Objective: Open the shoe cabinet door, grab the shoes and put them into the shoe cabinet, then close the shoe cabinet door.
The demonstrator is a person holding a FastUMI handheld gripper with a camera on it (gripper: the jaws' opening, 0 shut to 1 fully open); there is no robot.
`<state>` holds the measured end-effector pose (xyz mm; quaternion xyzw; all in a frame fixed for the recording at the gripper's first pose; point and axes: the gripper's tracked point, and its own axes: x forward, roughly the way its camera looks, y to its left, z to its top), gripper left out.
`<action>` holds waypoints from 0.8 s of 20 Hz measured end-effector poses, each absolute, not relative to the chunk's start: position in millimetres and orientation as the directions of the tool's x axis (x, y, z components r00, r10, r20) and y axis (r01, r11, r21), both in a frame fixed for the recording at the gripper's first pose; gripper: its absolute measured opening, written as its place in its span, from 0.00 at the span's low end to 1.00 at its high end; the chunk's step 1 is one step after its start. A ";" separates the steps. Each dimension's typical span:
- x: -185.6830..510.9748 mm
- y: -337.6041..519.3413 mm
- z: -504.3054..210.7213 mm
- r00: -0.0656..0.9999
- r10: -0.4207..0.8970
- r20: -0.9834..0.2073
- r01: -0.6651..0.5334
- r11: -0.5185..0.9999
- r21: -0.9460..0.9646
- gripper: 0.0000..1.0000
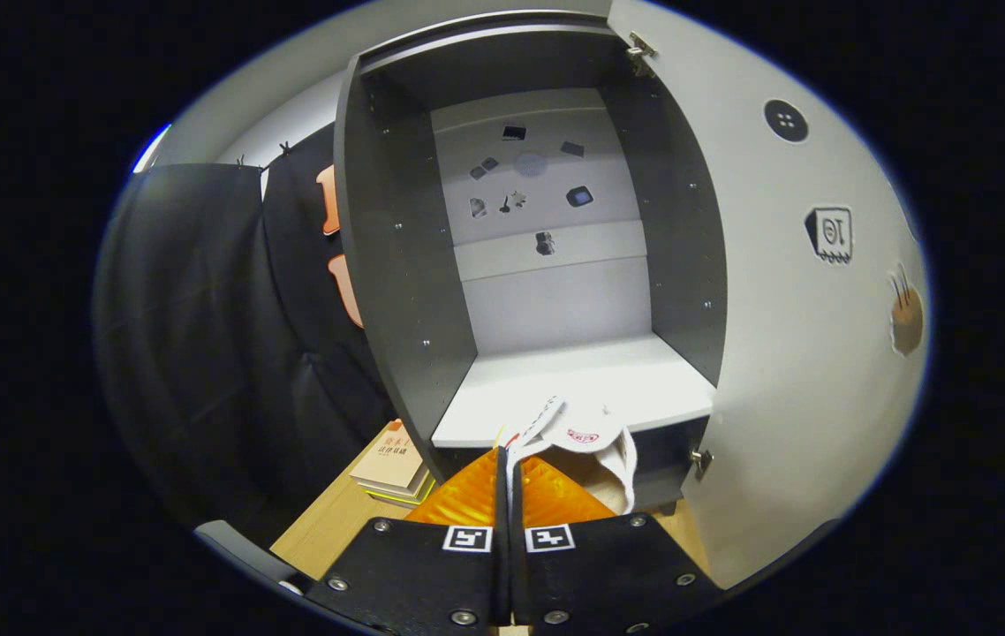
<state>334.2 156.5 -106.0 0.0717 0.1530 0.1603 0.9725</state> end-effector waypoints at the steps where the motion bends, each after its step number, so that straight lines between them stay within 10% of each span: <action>1: 348.5 157.5 -101.2 0.900 0.338 -0.275 -0.296 0.937 0.186 0.00; 16: 529.2 185.5 -137.2 0.871 0.346 -0.348 -0.332 0.938 0.101 0.00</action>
